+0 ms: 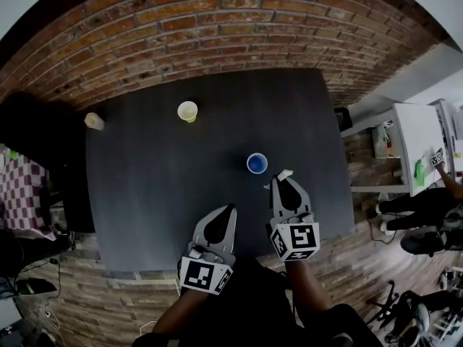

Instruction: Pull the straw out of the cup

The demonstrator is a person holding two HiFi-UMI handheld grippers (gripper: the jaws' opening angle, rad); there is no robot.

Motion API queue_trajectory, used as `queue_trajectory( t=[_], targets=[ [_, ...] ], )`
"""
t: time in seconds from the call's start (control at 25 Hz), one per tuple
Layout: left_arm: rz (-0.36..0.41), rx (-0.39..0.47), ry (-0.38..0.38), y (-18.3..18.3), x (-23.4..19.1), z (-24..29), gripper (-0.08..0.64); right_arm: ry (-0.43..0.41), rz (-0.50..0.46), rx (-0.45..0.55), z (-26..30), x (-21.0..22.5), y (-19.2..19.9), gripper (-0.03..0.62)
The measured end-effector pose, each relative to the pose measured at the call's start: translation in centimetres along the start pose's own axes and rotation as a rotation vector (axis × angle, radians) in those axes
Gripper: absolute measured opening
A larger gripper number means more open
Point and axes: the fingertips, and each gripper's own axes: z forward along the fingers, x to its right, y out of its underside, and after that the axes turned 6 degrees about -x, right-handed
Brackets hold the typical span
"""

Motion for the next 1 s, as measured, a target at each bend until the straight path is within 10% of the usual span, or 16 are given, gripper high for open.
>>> queue_trajectory(
  t=[1.0],
  targets=[
    [0.045, 0.04, -0.039, -1.9, 1.8, -5.9, 0.005, -0.149, -0.011, 0.09, -10.1, -7.6, -2.5, 0.034]
  ],
)
